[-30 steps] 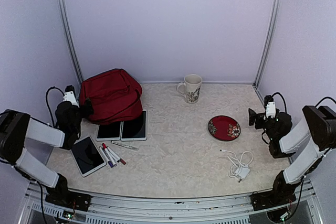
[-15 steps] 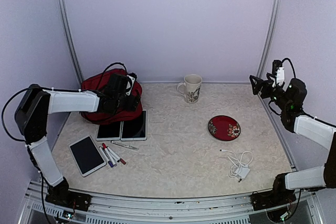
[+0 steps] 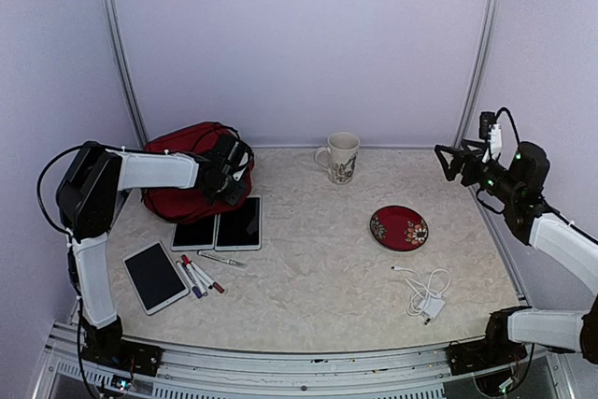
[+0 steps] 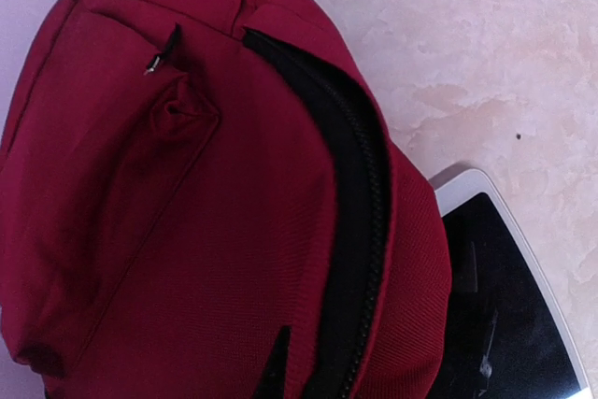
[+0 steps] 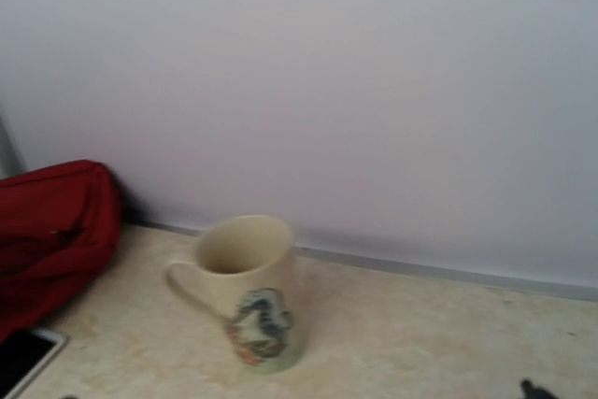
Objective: Pack the student bag
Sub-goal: Pick up the student bag from the corner of the board, then pass from the left arm to the right
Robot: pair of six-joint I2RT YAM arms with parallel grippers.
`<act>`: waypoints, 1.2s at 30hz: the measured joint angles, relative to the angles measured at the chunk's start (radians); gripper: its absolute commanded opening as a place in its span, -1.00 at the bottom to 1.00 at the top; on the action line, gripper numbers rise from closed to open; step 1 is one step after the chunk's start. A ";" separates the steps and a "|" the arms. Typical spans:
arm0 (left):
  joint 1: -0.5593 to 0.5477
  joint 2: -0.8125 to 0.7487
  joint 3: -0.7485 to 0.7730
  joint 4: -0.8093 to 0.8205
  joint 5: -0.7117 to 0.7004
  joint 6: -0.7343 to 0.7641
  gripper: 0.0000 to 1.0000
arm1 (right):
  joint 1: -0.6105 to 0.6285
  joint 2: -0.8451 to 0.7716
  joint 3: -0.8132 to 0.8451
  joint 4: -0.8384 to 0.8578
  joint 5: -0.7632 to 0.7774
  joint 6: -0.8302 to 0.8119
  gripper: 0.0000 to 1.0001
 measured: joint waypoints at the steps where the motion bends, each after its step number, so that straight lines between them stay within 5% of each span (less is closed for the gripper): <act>1: 0.000 -0.012 0.003 -0.005 -0.007 -0.008 -1.00 | 0.010 -0.010 0.002 -0.009 -0.004 0.000 1.00; 12: 0.014 -0.550 0.103 -0.021 -0.069 -0.154 -1.00 | 0.335 0.006 0.161 -0.102 0.019 -0.027 1.00; 19: -0.164 -0.840 0.127 0.093 -0.076 -0.255 -1.00 | 0.651 0.234 0.407 -0.131 0.029 -0.049 0.99; 28: -0.266 -0.841 0.039 0.200 0.037 -0.570 -1.00 | 1.030 0.504 0.777 -0.217 0.202 -0.138 1.00; 36: -0.334 -0.796 -0.069 0.195 0.086 -0.752 -1.00 | 1.051 0.550 0.792 -0.263 0.385 -0.125 1.00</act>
